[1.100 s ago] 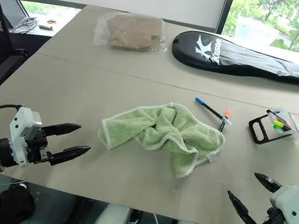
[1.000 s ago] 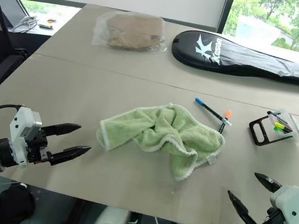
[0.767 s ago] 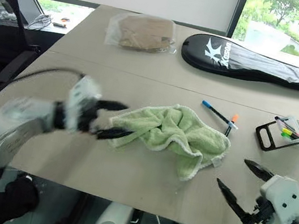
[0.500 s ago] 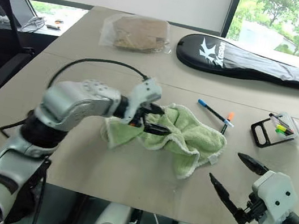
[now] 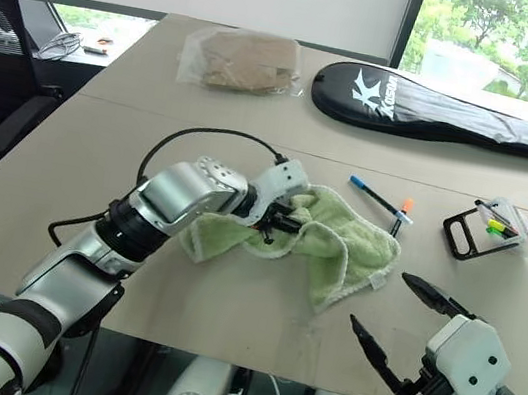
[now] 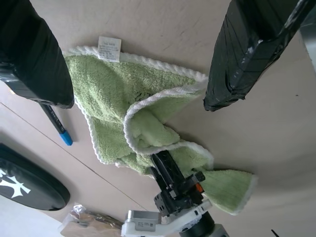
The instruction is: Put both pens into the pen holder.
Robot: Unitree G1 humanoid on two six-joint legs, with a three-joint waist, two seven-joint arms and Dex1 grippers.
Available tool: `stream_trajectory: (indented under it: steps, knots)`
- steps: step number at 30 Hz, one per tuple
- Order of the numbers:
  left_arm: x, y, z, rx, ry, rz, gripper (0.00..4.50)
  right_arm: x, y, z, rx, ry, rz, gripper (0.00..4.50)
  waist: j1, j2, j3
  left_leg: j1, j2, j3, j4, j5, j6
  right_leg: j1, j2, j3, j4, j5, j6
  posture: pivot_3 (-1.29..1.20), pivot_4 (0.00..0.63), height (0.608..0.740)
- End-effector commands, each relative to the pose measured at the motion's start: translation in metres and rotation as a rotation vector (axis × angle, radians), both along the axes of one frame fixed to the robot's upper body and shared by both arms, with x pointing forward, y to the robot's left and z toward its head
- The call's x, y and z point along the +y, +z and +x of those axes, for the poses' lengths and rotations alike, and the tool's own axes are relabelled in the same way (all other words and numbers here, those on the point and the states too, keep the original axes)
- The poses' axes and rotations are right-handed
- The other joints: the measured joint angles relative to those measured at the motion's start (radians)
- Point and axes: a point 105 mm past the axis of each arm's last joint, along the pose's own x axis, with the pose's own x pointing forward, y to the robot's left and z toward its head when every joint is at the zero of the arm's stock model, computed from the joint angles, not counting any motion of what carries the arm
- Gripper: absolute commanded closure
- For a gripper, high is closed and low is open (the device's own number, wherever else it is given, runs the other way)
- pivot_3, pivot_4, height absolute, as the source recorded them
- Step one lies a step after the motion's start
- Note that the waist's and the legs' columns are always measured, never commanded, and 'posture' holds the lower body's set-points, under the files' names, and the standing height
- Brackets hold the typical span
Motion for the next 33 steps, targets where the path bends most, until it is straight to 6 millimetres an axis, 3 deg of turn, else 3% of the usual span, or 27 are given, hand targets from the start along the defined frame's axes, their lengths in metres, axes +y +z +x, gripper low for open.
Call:
stream_trajectory:
  steps: [1, 2, 7, 10, 15, 16, 17, 19, 22, 26, 28, 30, 33]
  knots:
    - [0.072, 0.028, 0.016, -0.076, 0.227, -0.013, 4.48, 0.014, 0.013, 0.002, -0.054, 0.068, 0.027, 0.00, -0.009, 0.000, 0.000, 0.000, 0.000, 0.000, 0.000, 0.000, 0.000, -0.001, 0.001, 0.000, 0.000, 0.000, 0.000, 0.00, 0.150, 0.740]
    - [0.102, 0.034, 0.020, -0.110, 0.324, 0.005, 4.48, 0.017, 0.014, 0.004, -0.054, 0.088, 0.033, 0.00, -0.024, -0.002, 0.001, 0.000, 0.001, 0.000, -0.001, 0.000, 0.000, -0.001, 0.002, 0.002, 0.000, 0.000, 0.000, 0.00, 0.150, 0.740]
    - [0.206, 0.049, 0.022, -0.242, 0.663, 0.125, 4.48, 0.026, 0.012, 0.014, -0.044, 0.160, 0.047, 0.00, -0.025, -0.003, 0.002, 0.001, 0.001, -0.002, -0.002, 0.000, 0.000, -0.005, 0.006, 0.005, 0.004, -0.001, -0.003, 0.00, 0.150, 0.740]
    - [0.236, 0.054, 0.021, -0.322, 0.777, 0.171, 4.48, 0.030, 0.011, 0.022, -0.045, 0.199, 0.049, 0.00, -0.010, -0.005, 0.003, 0.001, -0.001, -0.001, -0.002, 0.000, -0.001, -0.005, 0.002, 0.005, 0.004, -0.001, -0.002, 0.00, 0.150, 0.740]
    - [0.271, 0.037, 0.014, -0.375, 0.921, 0.266, 4.48, 0.032, 0.006, 0.039, -0.027, 0.224, 0.029, 0.00, 0.005, -0.010, 0.004, -0.001, -0.002, 0.001, 0.000, -0.003, -0.004, -0.005, -0.002, 0.004, 0.001, -0.001, -0.002, 0.00, 0.150, 0.740]
    - [0.281, 0.037, 0.012, -0.394, 0.960, 0.298, 3.78, 0.030, 0.003, 0.045, -0.023, 0.196, 0.015, 0.00, 0.005, -0.011, 0.004, -0.002, -0.002, 0.001, 0.000, -0.003, -0.004, -0.005, -0.002, 0.004, 0.001, -0.001, -0.002, 0.00, 0.150, 0.740]
    - [0.286, 0.037, 0.010, -0.407, 0.978, 0.296, 3.51, 0.028, 0.001, 0.051, -0.029, 0.165, -0.003, 0.00, 0.005, -0.011, 0.003, -0.002, -0.002, 0.000, 0.000, -0.002, -0.003, -0.005, -0.002, 0.004, 0.002, -0.001, -0.002, 0.00, 0.150, 0.740]
    - [0.278, 0.043, 0.009, -0.424, 0.960, 0.193, 2.71, 0.023, -0.002, 0.062, -0.038, 0.109, -0.048, 0.00, 0.001, -0.012, 0.003, -0.002, -0.001, 0.000, 0.000, -0.001, 0.000, -0.005, -0.001, 0.003, 0.002, -0.001, -0.002, 0.00, 0.150, 0.740]
    - [0.228, 0.064, 0.000, -0.407, 0.746, -0.120, 1.21, 0.012, -0.008, 0.080, 0.009, 0.000, -0.078, 0.00, 0.001, -0.012, 0.003, -0.005, 0.000, 0.001, -0.001, 0.000, -0.001, -0.010, -0.001, 0.003, 0.005, 0.001, -0.006, 0.00, 0.150, 0.740]
    - [0.181, 0.078, -0.035, -0.423, 0.436, -0.237, 1.21, 0.001, -0.005, 0.103, 0.058, -0.084, -0.122, 0.00, 0.000, -0.011, 0.003, -0.009, -0.001, 0.003, 0.000, 0.000, -0.001, -0.013, -0.002, 0.005, 0.005, 0.002, -0.007, 0.00, 0.150, 0.740]
    - [0.149, 0.085, -0.052, -0.426, 0.271, -0.336, 1.21, -0.001, 0.005, 0.126, 0.020, -0.158, -0.171, 0.00, -0.008, -0.011, 0.003, -0.009, -0.001, 0.003, 0.000, 0.000, -0.001, -0.013, -0.002, 0.006, 0.005, 0.002, -0.007, 0.00, 0.150, 0.740]
    - [0.115, 0.088, -0.073, -0.381, 0.076, -0.409, 1.21, 0.002, 0.008, 0.149, 0.070, -0.201, -0.191, 0.00, -0.017, -0.011, 0.004, -0.008, -0.001, 0.003, 0.001, 0.000, -0.001, -0.013, -0.001, 0.005, 0.005, 0.002, -0.007, 0.00, 0.150, 0.740]
    - [0.091, 0.090, -0.084, -0.393, -0.042, -0.437, 1.21, 0.017, 0.009, 0.176, 0.150, -0.178, -0.211, 0.00, -0.021, -0.011, 0.004, -0.008, -0.001, 0.002, 0.001, 0.000, 0.000, -0.013, 0.000, 0.005, 0.005, 0.004, -0.010, 0.00, 0.150, 0.740]
